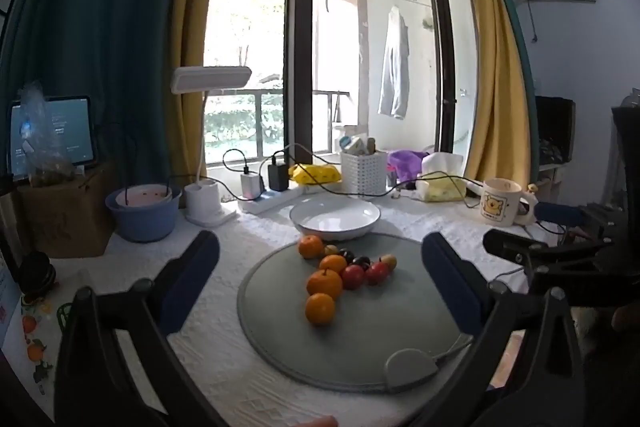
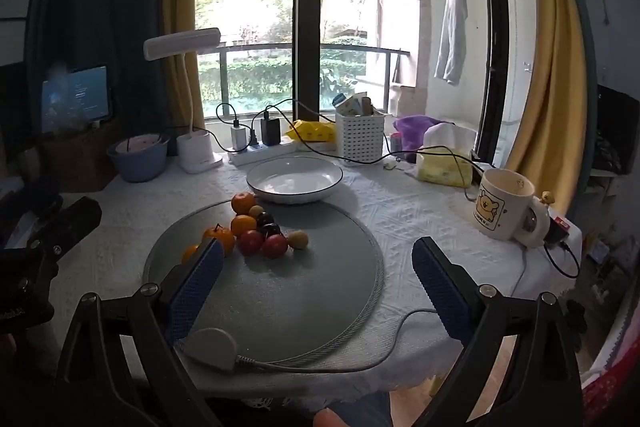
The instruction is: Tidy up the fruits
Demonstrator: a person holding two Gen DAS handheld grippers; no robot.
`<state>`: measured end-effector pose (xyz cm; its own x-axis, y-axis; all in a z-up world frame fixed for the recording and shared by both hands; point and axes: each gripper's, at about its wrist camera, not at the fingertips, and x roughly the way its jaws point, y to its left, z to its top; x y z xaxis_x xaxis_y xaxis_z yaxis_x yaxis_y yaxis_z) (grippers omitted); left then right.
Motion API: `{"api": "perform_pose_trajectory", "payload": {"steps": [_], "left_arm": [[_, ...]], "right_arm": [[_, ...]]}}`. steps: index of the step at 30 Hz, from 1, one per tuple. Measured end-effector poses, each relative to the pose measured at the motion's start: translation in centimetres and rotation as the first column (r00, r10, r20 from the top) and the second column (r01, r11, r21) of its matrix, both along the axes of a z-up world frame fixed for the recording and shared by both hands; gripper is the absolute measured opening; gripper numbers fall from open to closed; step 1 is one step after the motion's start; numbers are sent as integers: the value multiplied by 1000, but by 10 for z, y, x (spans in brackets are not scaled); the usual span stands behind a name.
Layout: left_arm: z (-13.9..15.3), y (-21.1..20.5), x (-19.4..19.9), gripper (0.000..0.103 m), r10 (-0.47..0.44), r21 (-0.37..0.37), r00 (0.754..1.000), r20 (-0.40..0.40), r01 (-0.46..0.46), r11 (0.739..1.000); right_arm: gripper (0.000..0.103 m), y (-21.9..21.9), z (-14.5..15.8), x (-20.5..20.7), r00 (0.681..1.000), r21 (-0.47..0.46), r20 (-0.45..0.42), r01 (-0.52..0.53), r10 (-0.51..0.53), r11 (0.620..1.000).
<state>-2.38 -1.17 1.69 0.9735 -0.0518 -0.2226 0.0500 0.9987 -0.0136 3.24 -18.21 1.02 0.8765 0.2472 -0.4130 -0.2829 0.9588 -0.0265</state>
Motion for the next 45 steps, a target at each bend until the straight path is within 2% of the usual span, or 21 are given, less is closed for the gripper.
{"api": "perform_pose_trajectory", "payload": {"steps": [7,45], "left_arm": [[-3,5,3,102,3,-6,1000,-1,-3,1000],[-6,4,2,102,-3,-16,1000,5,3,1000]], "right_arm": [[98,-8,1,1,1000,7,-11,3,-3,1000],[98,8,0,3,1000,-14,-14,1,-1,1000]]}}
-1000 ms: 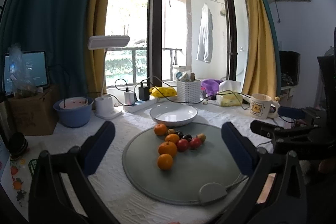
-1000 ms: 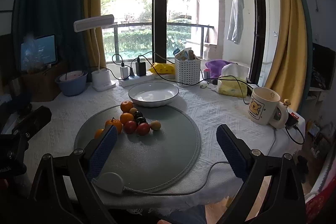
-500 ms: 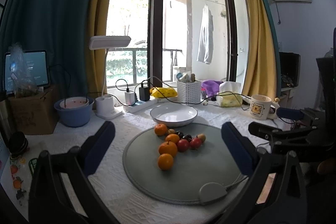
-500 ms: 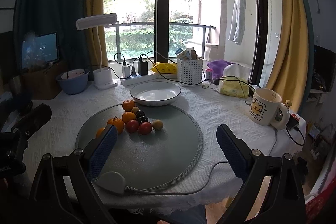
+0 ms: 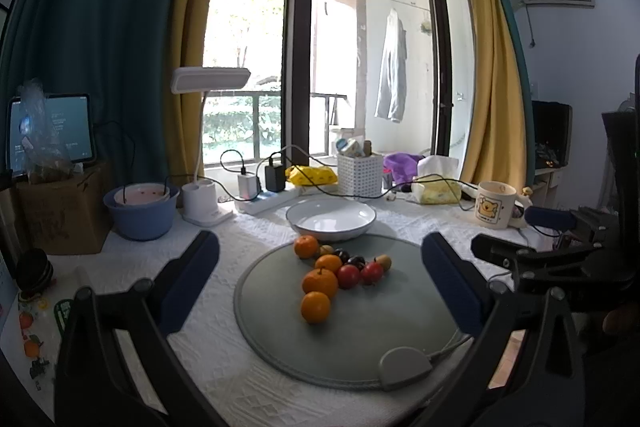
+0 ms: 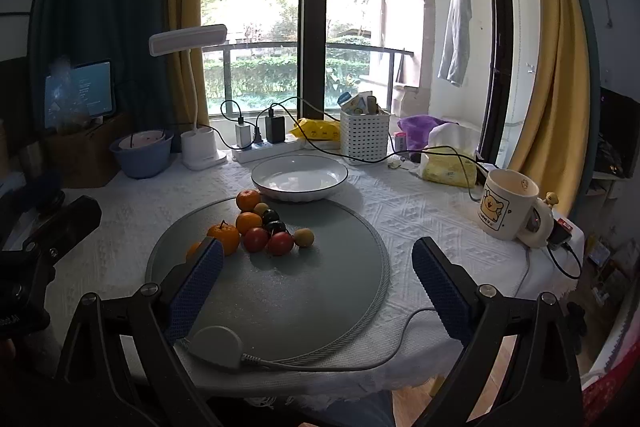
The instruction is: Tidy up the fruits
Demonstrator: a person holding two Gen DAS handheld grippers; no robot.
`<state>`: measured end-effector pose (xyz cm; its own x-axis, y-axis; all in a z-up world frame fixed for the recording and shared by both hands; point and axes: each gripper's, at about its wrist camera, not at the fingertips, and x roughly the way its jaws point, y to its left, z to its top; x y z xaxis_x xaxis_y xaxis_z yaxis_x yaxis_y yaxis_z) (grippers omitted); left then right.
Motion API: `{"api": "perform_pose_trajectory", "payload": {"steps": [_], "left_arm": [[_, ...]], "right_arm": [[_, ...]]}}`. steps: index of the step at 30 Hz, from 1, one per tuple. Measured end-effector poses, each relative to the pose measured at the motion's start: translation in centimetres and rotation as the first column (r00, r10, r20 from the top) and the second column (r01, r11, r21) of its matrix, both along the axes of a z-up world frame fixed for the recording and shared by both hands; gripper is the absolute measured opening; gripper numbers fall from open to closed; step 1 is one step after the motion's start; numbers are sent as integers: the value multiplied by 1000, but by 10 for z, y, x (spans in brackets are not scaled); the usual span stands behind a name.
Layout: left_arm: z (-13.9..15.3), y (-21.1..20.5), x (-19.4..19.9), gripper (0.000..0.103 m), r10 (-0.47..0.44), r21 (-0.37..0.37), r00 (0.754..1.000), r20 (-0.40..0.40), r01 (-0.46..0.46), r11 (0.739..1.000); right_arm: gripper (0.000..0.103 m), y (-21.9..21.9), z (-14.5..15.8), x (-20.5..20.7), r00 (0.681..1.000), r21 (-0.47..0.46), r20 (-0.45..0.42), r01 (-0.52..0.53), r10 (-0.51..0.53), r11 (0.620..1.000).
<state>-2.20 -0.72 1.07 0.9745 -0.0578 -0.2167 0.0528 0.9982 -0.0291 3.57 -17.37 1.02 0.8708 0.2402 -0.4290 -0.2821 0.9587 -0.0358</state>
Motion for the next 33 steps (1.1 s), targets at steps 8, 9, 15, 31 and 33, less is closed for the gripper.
{"api": "perform_pose_trajectory", "payload": {"steps": [8,9,15,31,33], "left_arm": [[0,0,-1,102,1,-1,1000,1,-1,1000],[0,0,-1,102,1,0,1000,1,-1,1000],[0,0,-1,102,-3,-2,1000,5,3,1000],[1,0,-1,102,-18,-1,1000,8,18,1000],[1,-1,1,102,-26,1,1000,1,26,1000]], "right_arm": [[98,1,0,-1,1000,0,-1,0,0,1000],[98,1,0,0,1000,1,-4,-1,1,1000],[98,1,0,0,1000,2,-3,-1,1,1000],[98,-3,1,2,1000,8,-6,8,-8,1000],[98,-4,1,3,1000,12,-7,12,-12,1000]]}}
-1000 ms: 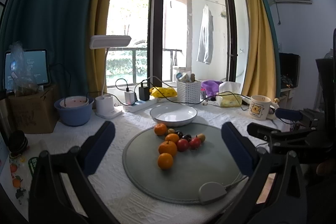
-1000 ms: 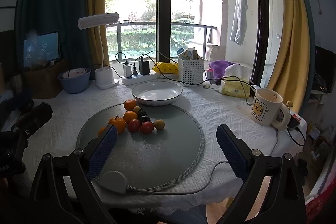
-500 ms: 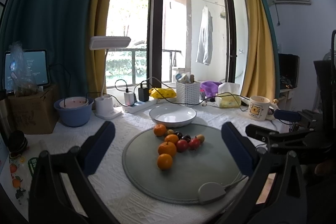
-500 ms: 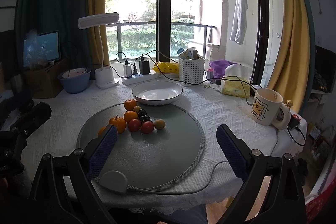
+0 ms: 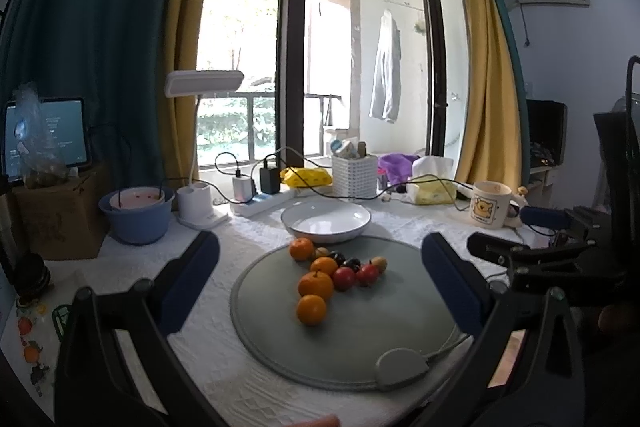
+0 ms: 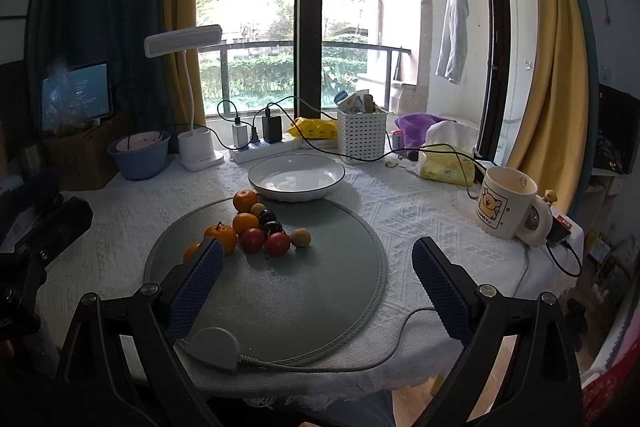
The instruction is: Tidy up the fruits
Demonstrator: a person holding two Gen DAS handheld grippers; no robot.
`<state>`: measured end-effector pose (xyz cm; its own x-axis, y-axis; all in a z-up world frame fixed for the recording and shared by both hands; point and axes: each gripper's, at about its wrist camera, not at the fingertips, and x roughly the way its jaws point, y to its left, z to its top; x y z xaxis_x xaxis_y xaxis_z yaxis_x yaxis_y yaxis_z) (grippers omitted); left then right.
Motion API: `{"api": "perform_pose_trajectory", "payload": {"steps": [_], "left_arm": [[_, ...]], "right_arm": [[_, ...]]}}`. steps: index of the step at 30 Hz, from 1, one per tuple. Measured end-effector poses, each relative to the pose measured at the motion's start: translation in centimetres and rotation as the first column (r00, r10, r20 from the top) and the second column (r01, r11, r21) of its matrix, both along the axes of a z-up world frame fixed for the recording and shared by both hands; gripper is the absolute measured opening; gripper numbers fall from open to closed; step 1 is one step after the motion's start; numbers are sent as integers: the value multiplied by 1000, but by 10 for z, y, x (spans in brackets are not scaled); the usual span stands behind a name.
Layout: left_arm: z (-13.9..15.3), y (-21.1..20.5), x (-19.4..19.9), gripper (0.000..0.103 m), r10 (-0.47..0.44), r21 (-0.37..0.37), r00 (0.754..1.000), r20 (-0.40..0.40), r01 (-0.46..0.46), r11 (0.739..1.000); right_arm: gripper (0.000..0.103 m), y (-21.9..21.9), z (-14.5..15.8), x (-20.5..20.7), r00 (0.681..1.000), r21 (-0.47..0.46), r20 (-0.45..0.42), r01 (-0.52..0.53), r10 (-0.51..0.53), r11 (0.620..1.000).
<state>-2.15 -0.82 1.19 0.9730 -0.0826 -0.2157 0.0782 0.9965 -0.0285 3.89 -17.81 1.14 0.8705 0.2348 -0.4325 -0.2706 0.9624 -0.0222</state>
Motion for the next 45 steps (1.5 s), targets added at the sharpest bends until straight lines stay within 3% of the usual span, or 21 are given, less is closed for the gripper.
{"api": "perform_pose_trajectory", "payload": {"steps": [11,22,25,31,37,40,45], "left_arm": [[-4,-2,11,101,-3,-3,999,-43,3,1000],[-30,-5,56,101,-11,-11,981,-194,9,1000],[-38,-4,70,92,-14,-14,970,-242,11,1000],[-56,-4,98,87,-9,-13,937,-350,5,1000],[-71,-4,125,70,-12,-7,892,-452,9,1000],[-79,-3,137,56,-10,-2,868,-497,10,1000],[-97,3,151,38,-15,-9,816,-578,12,1000]], "right_arm": [[98,-4,-1,14,1000,5,-13,11,-11,1000],[98,-1,-27,57,991,9,-135,11,-10,1000],[98,0,-33,67,987,11,-162,12,-10,1000],[98,2,-44,88,977,15,-211,8,-5,1000],[98,6,-52,108,968,20,-249,-1,6,1000],[98,9,-54,117,966,19,-259,-5,10,1000],[98,15,-59,131,960,16,-279,-10,14,1000]]}}
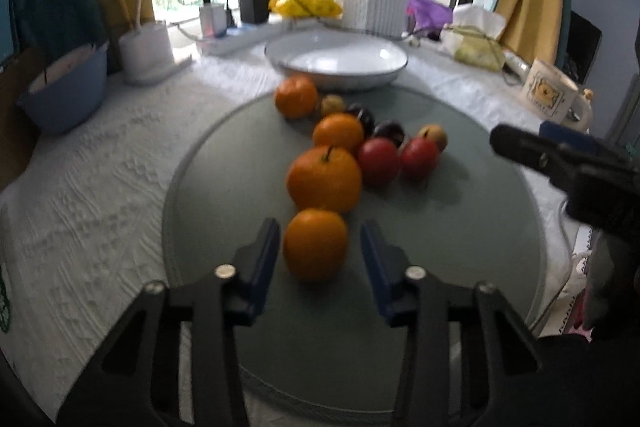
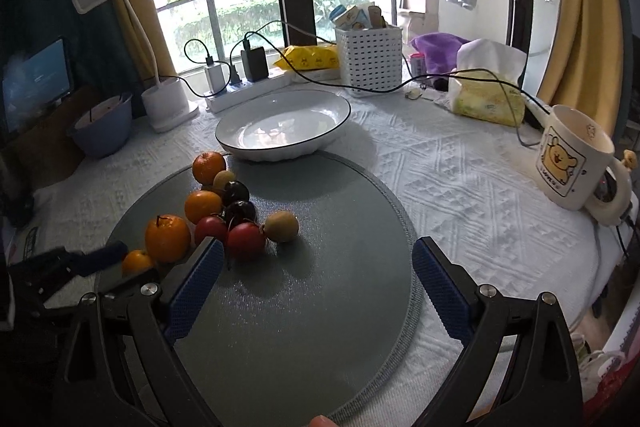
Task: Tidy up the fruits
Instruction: 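Grasp an orange with the left gripper while the right gripper grasps a tangerine, then carry both citrus fruits onto the white plate and open both grippers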
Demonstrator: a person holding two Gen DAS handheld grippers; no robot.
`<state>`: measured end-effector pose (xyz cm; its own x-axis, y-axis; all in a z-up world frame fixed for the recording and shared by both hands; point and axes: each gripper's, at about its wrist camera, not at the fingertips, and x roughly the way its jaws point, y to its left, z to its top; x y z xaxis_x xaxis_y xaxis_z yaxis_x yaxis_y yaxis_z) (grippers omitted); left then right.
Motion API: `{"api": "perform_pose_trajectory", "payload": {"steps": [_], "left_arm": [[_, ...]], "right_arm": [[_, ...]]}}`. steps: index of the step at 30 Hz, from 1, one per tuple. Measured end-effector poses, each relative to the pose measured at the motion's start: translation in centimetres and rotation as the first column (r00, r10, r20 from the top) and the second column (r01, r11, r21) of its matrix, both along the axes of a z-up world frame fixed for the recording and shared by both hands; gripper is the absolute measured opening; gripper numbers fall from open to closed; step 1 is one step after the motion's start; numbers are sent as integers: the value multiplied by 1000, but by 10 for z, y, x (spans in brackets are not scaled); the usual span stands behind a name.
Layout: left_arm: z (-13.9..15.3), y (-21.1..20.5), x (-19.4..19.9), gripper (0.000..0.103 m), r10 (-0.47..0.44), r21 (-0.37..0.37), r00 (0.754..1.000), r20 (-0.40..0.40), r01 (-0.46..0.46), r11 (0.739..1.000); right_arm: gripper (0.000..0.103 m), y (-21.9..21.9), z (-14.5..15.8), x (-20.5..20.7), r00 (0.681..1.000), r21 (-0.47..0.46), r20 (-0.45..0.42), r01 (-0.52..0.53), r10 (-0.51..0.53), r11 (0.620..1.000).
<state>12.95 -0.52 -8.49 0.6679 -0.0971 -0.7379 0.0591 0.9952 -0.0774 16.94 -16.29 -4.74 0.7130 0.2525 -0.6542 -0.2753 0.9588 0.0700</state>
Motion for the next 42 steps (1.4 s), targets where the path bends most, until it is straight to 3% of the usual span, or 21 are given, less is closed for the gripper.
{"api": "perform_pose_trajectory", "payload": {"steps": [1,7,14,25,35,38,42], "left_arm": [[-2,3,1,33,1,-16,1000,-12,-1,1000],[-1,16,-2,33,5,-63,1000,-6,-5,998],[16,44,-12,33,40,-63,997,62,-36,997],[16,84,-23,33,119,-104,989,88,-110,989],[16,99,-26,33,160,-99,983,86,-151,983],[16,96,-26,33,160,-97,984,85,-151,984],[18,91,-24,33,158,-88,984,84,-151,985]], "right_arm": [[98,2,-1,2,1000,-4,-4,-2,2,1000],[97,17,-1,6,999,-17,-13,-42,42,999],[71,59,-3,4,988,-59,-32,-150,149,987],[66,117,-15,2,948,-82,-103,-308,300,948],[55,142,-24,12,939,-115,-128,-333,319,936],[45,141,-25,14,945,-133,-118,-320,306,938],[44,139,-25,15,941,-137,-106,-334,322,932]]}}
